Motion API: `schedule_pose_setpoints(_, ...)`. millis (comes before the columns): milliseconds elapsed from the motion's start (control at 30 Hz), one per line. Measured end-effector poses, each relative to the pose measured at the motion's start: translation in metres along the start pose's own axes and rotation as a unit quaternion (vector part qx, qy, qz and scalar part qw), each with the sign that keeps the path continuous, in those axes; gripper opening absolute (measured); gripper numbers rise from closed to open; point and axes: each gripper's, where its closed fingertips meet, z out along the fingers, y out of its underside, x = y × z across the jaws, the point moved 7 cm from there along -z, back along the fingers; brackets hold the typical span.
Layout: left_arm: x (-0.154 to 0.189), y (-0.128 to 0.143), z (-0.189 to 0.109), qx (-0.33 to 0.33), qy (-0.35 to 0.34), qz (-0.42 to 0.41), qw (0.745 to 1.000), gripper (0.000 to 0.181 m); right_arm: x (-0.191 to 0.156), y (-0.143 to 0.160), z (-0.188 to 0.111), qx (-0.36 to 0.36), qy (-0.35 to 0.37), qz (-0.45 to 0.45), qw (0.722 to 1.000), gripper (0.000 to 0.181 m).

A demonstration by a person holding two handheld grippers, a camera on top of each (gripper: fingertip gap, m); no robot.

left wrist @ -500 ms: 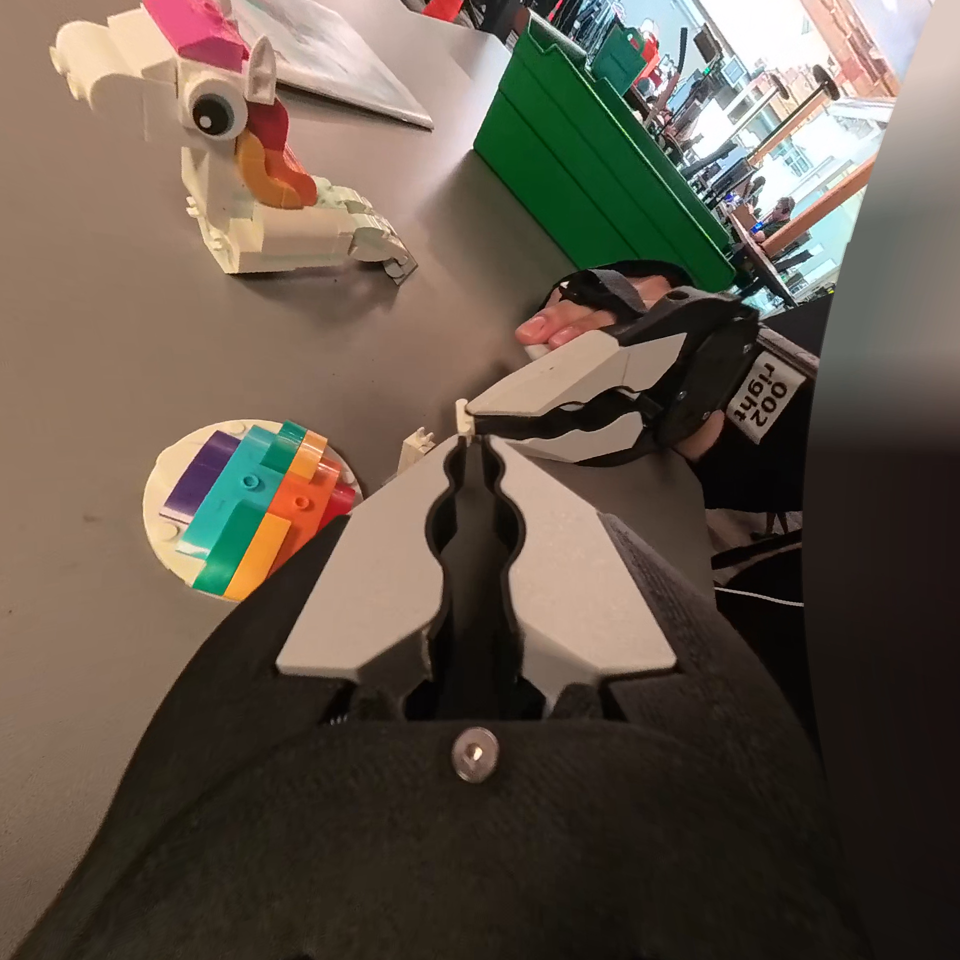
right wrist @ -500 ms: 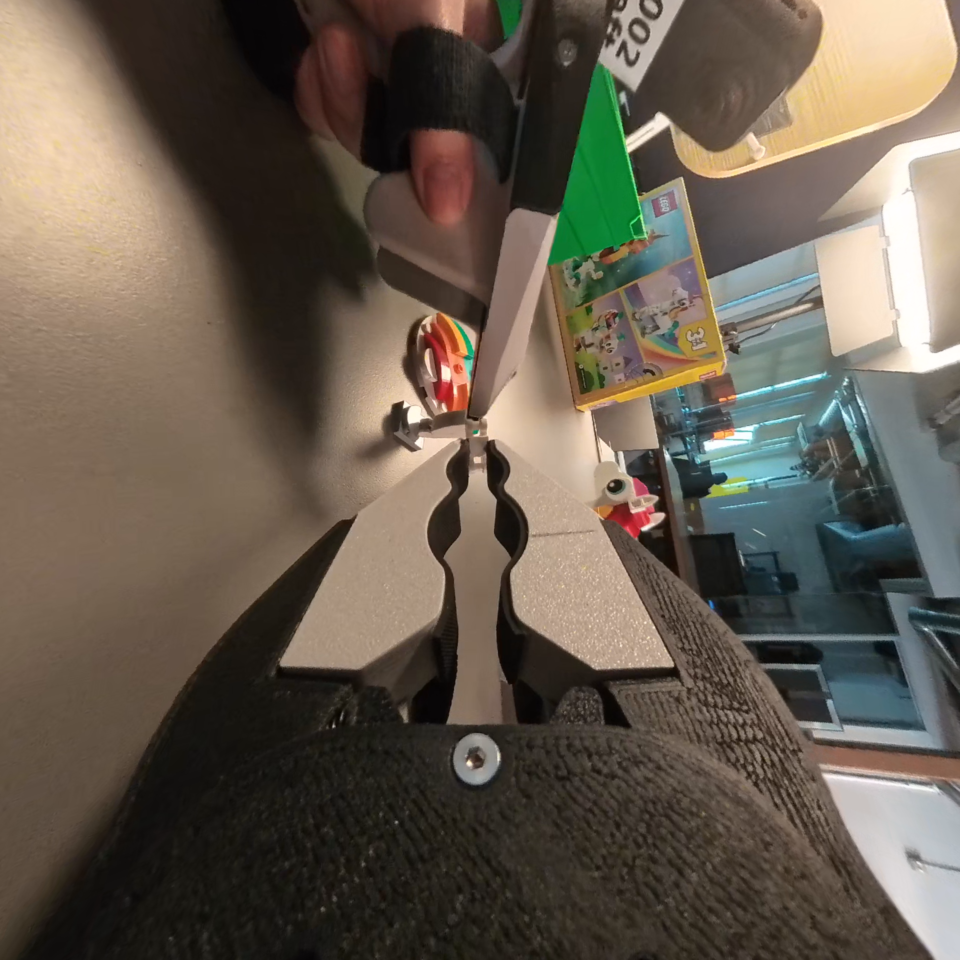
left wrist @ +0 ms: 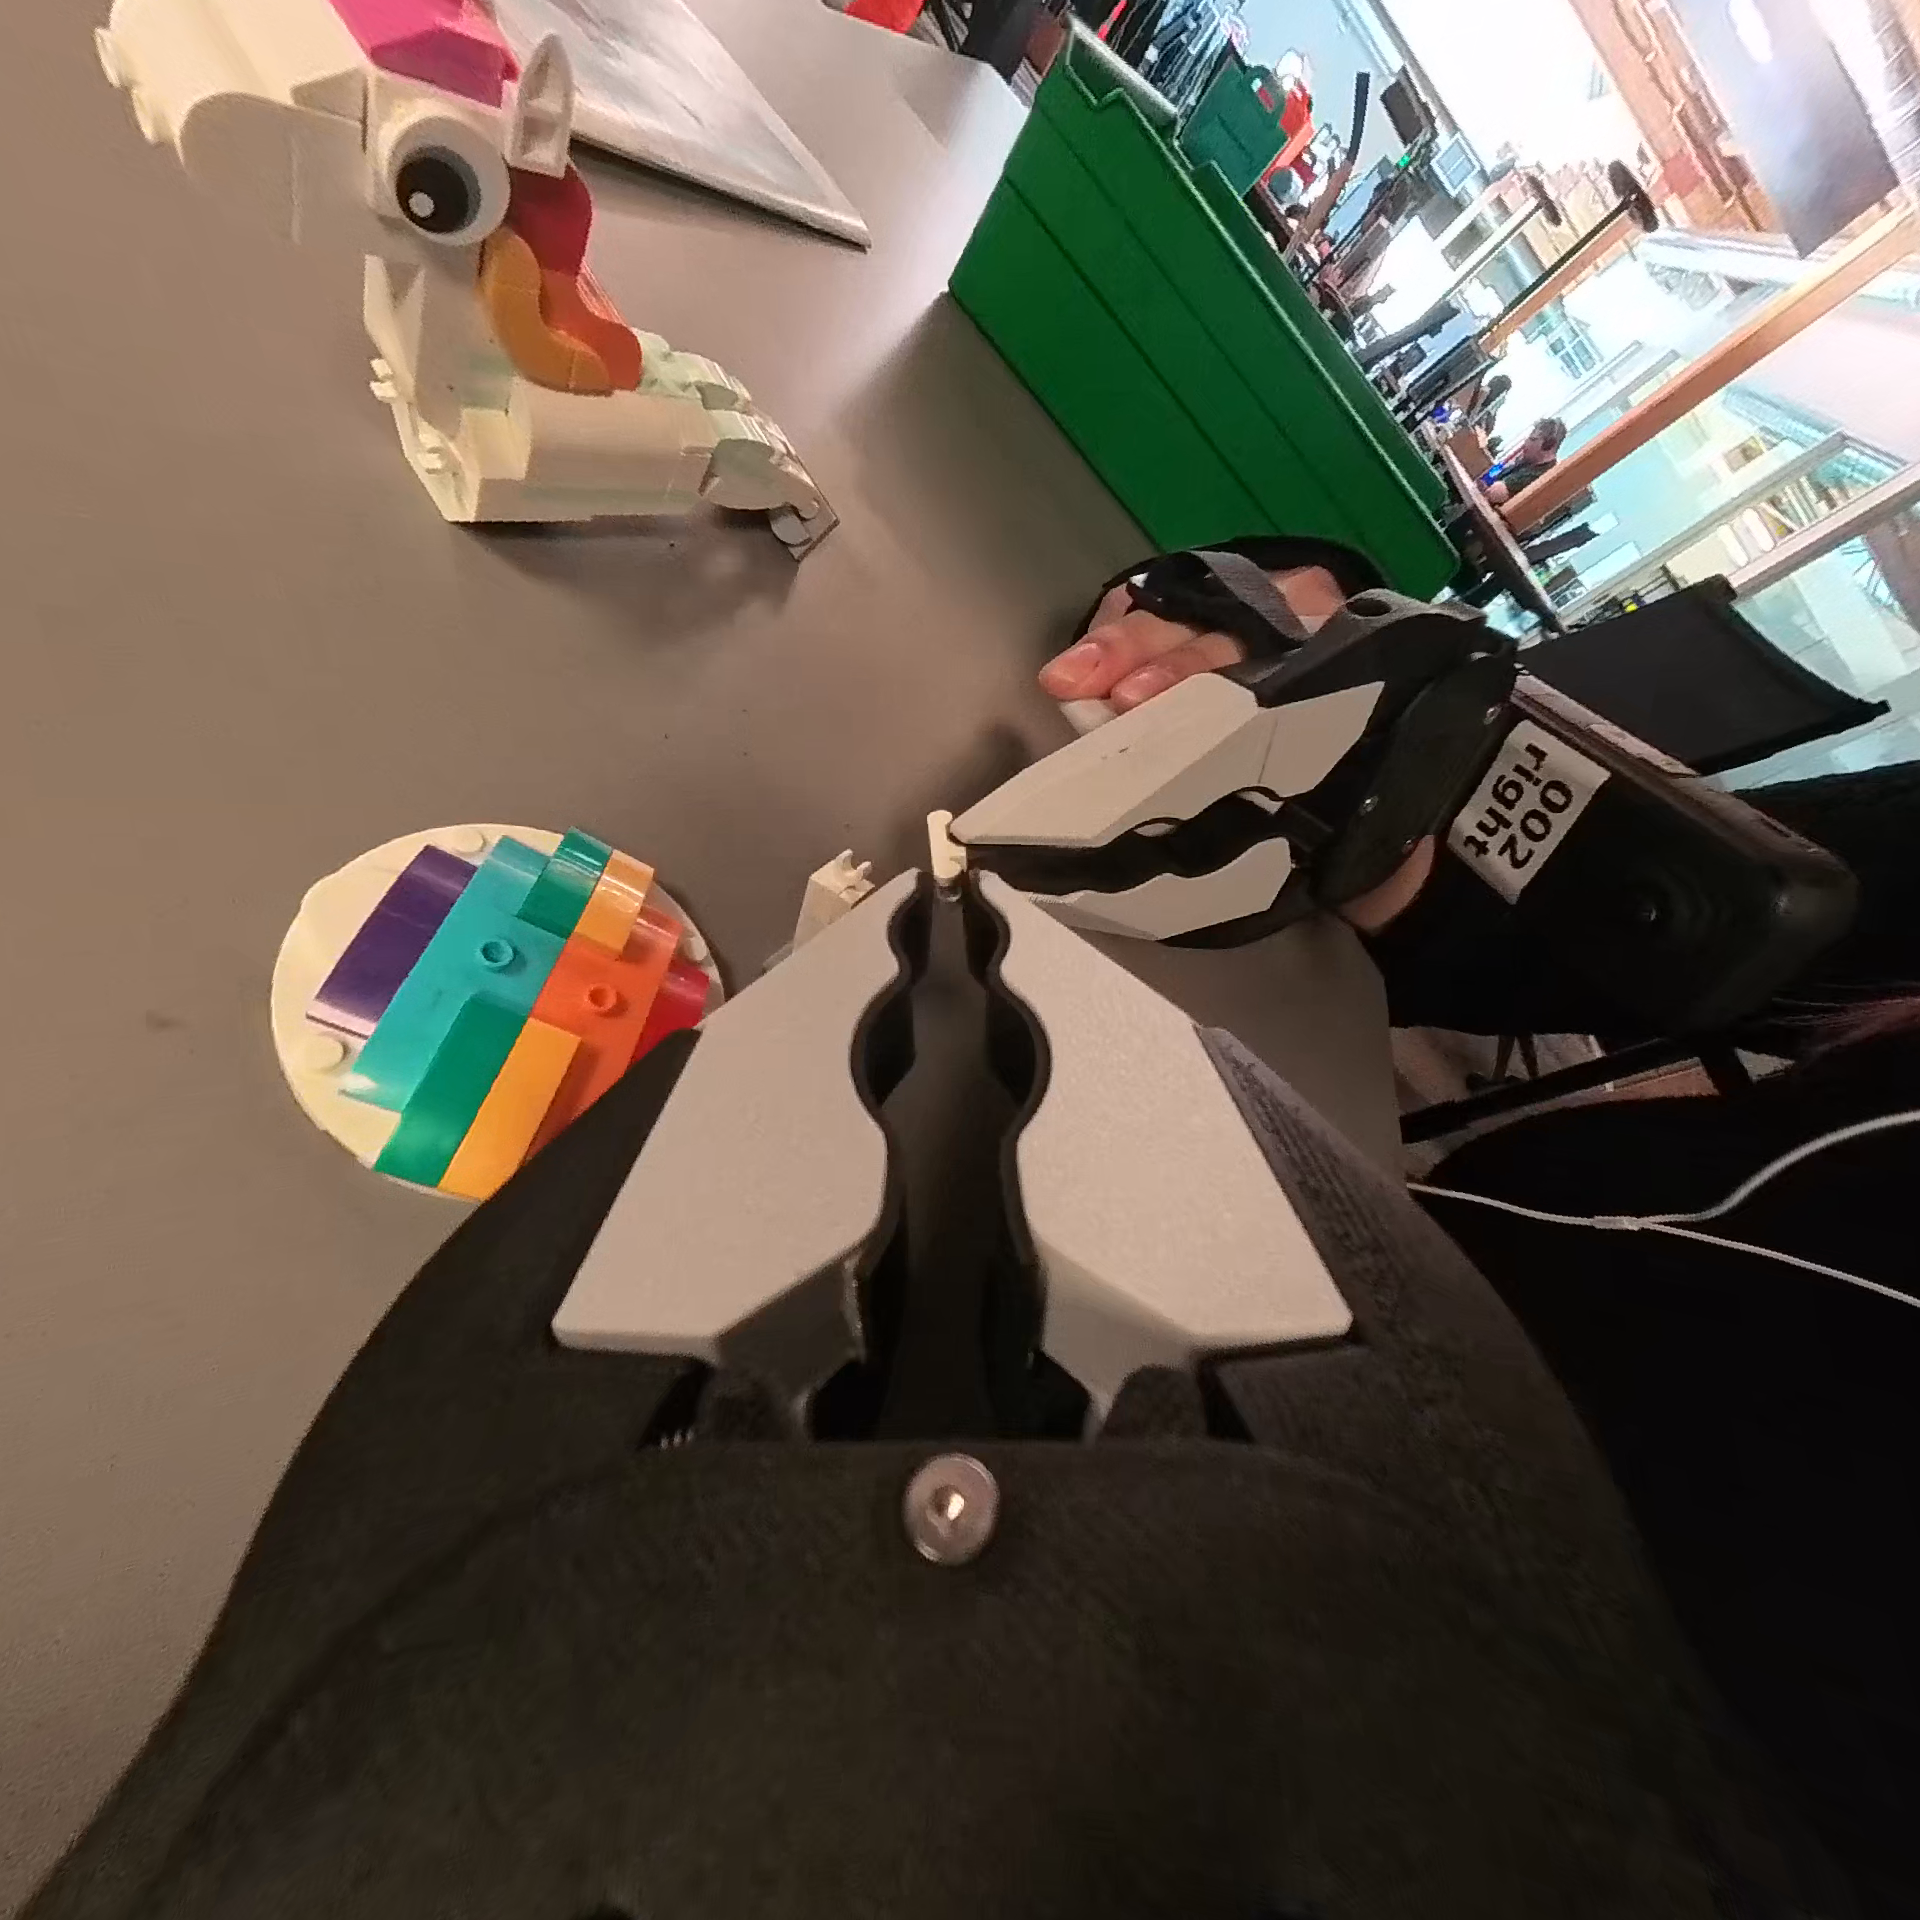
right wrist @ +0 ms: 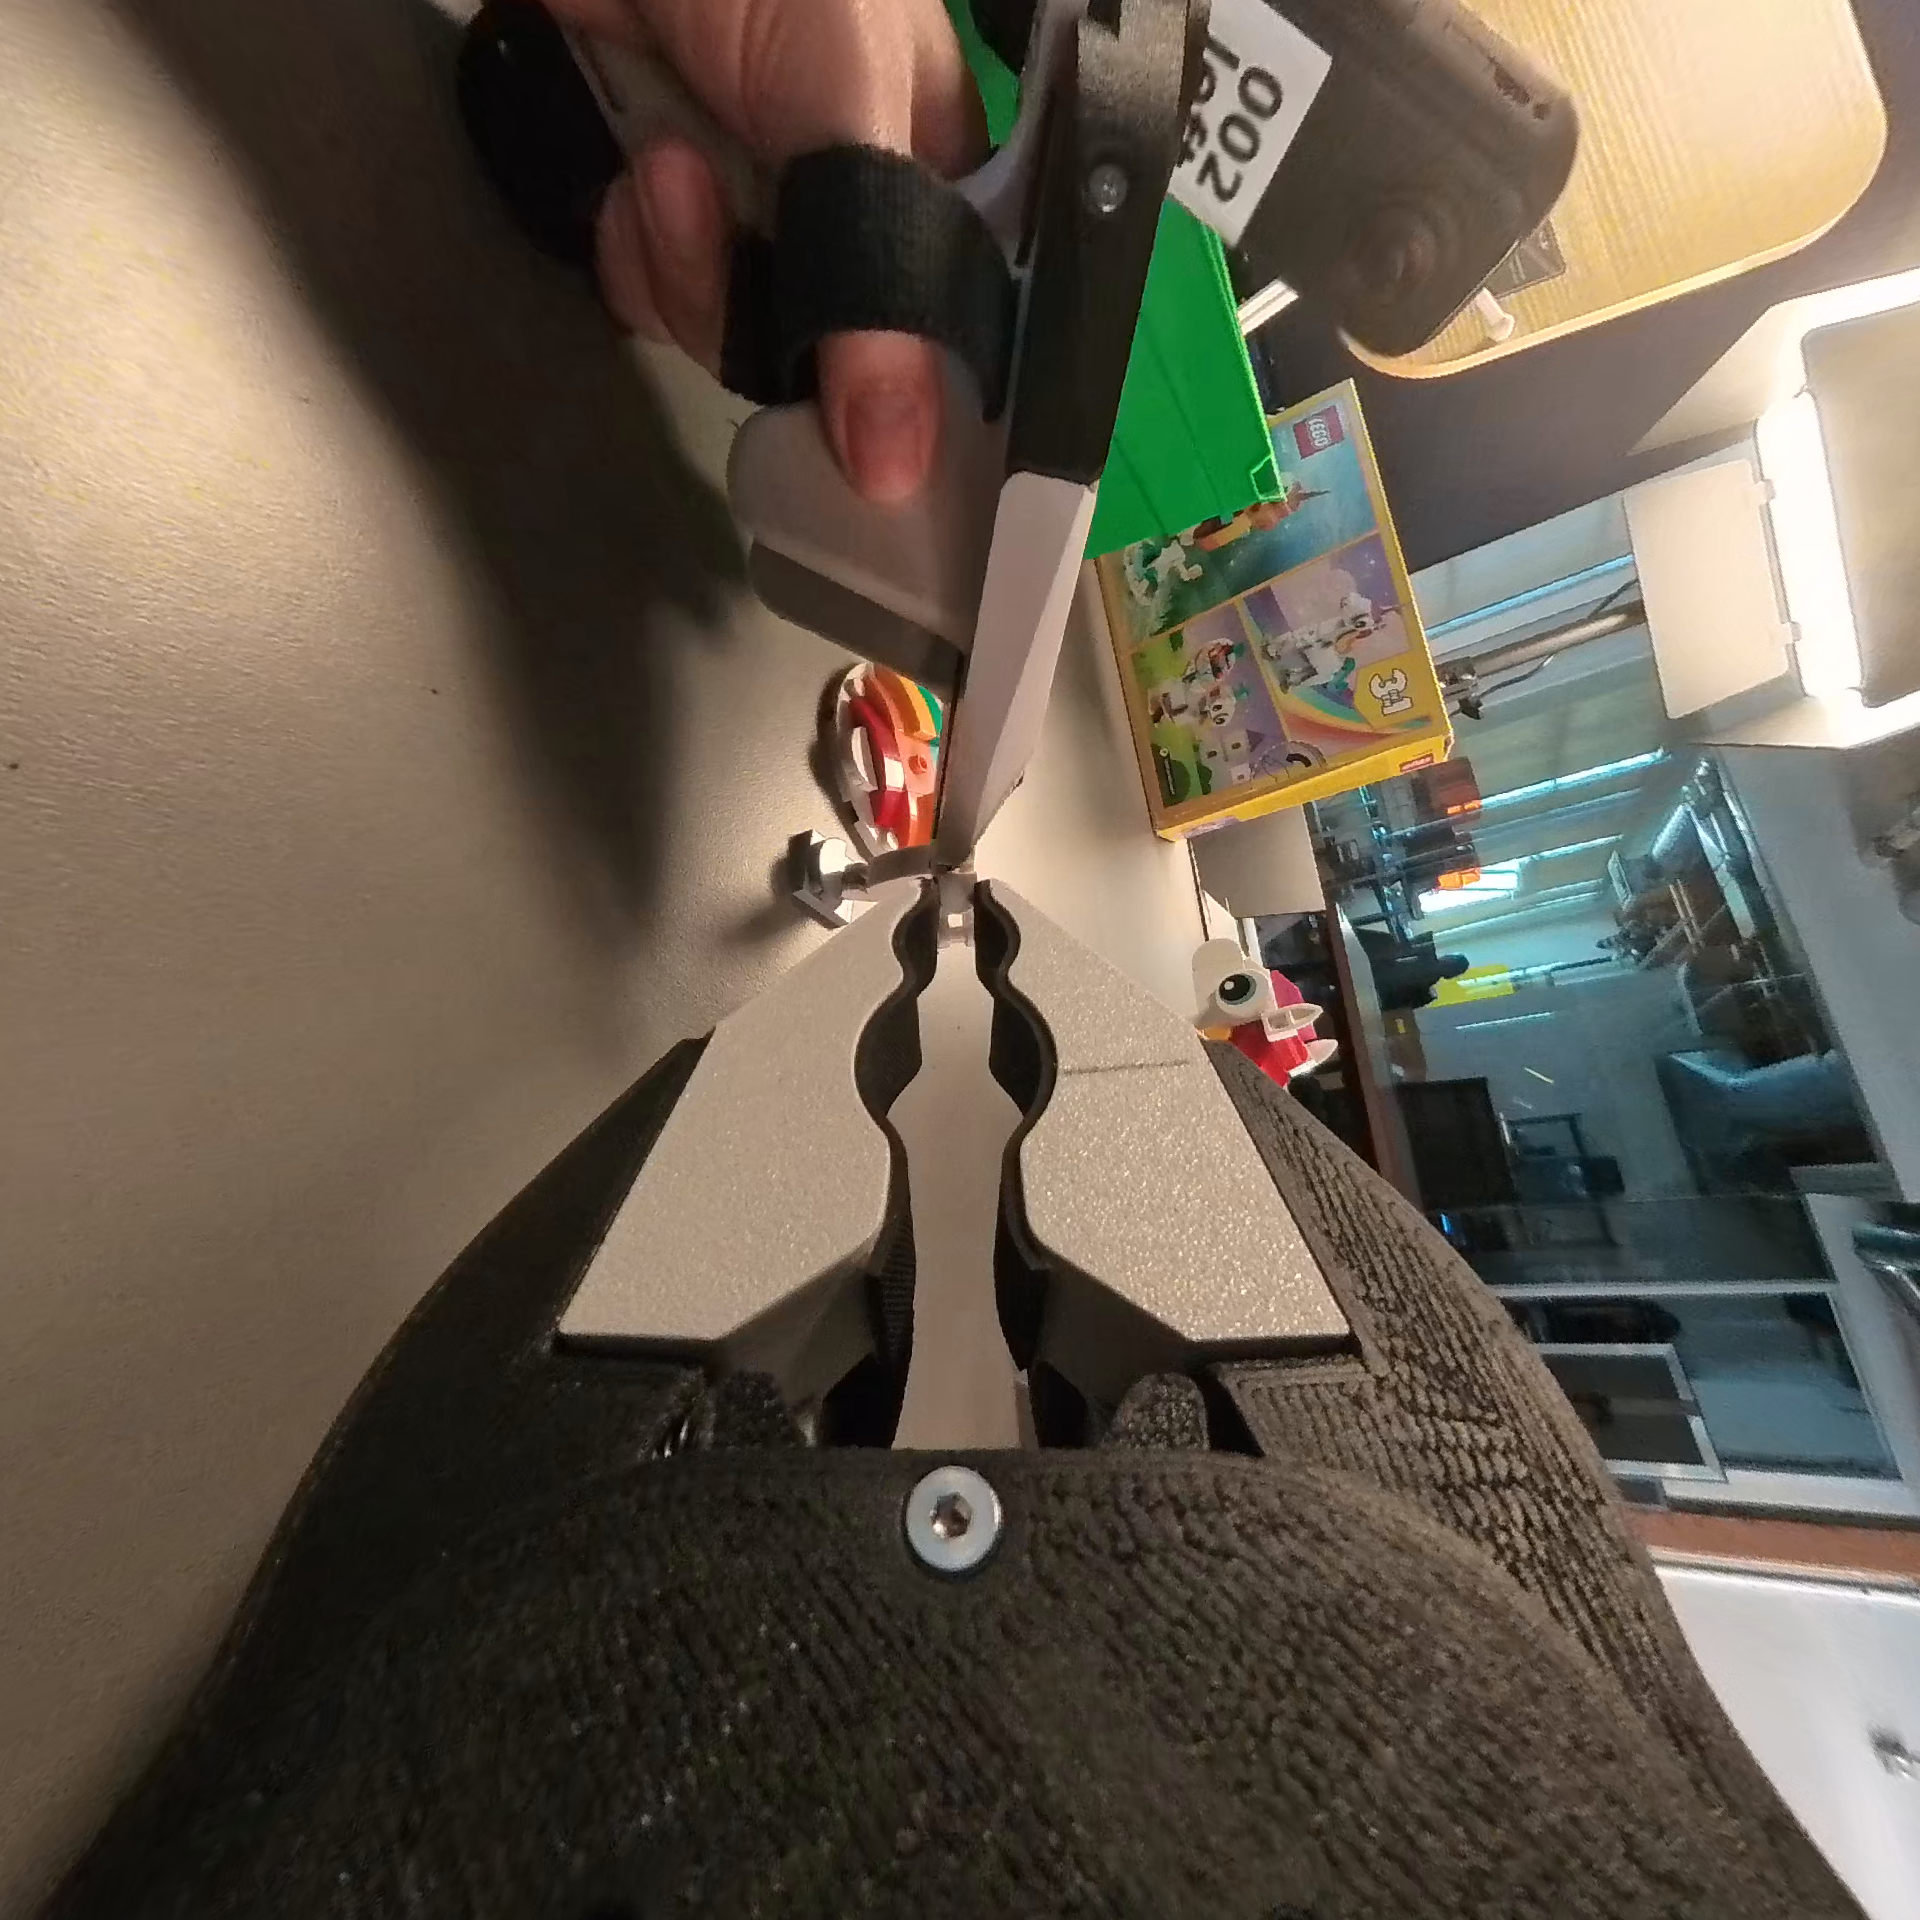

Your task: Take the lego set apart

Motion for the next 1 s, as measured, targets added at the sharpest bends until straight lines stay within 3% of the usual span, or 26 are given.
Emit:
schedule_pose_setpoints(367, -0.0030, 0.0023, 0.0008, -0.004, -0.001, -0.033, 0.999, 0.004, -0.0042, 0.0018, 0.0026, 0.001, -0.017, 0.011, 1.000, 0.012)
schedule_pose_setpoints(1000, -0.0049, 0.0045, 0.0026, -0.016, -0.008, -0.044, 0.999, 0.003, -0.0070, 0.0005, 0.0052, -0.007, -0.011, -0.013, 1.000, 0.006)
